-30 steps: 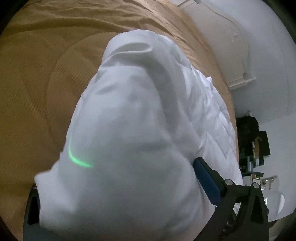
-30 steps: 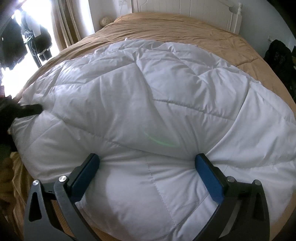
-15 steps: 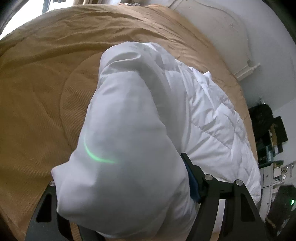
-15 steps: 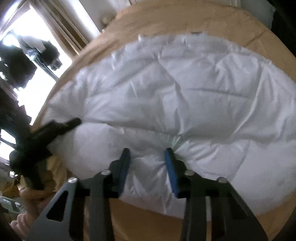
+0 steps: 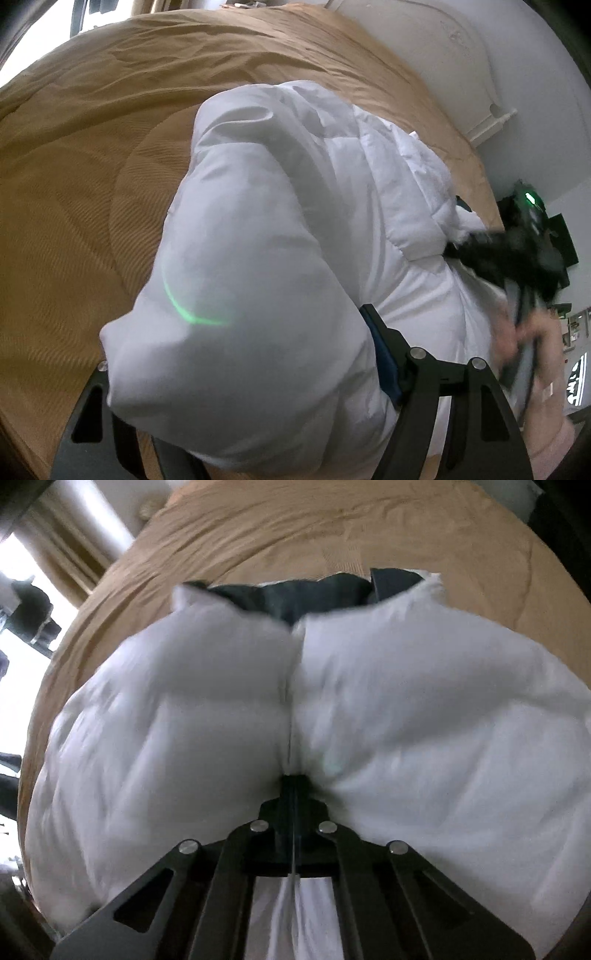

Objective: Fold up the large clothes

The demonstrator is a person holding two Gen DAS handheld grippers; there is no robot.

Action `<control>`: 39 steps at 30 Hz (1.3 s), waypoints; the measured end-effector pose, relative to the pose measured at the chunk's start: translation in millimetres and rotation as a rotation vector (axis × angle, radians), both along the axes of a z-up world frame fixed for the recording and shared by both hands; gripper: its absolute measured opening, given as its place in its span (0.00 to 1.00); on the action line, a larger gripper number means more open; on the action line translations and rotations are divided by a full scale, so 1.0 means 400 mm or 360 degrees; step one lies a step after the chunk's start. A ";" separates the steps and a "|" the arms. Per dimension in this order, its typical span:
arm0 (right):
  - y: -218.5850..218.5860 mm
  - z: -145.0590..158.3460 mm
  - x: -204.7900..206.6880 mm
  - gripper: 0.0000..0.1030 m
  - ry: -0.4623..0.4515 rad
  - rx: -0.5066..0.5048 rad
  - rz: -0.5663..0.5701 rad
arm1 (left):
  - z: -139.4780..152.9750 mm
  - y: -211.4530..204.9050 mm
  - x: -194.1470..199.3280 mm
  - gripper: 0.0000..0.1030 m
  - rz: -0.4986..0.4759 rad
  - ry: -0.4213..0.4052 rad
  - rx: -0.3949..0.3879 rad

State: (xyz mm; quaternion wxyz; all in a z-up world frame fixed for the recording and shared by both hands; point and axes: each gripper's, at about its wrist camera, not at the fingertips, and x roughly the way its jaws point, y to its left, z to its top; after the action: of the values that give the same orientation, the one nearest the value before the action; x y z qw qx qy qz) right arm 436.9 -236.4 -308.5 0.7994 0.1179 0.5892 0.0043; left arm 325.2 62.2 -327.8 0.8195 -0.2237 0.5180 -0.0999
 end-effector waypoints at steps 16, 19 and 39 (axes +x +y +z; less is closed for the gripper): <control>0.039 0.043 -0.142 0.00 0.0122 0.0076 0.0021 | 0.007 0.038 -0.042 0.72 0.0021 0.0036 -0.0019; 0.066 0.082 -0.292 0.03 0.0118 0.0074 0.0085 | 0.006 0.043 -0.045 0.72 0.0021 0.0043 -0.0023; 0.000 -0.011 -0.454 0.04 0.0083 0.0237 0.0075 | 0.091 0.068 -0.006 0.71 0.0030 -0.0080 0.0123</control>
State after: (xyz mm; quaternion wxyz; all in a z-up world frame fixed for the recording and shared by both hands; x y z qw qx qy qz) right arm 255.3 -236.3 -313.1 0.7725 0.1631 0.6104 0.0639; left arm 322.9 89.4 -291.5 0.8412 -0.1941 0.4986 -0.0776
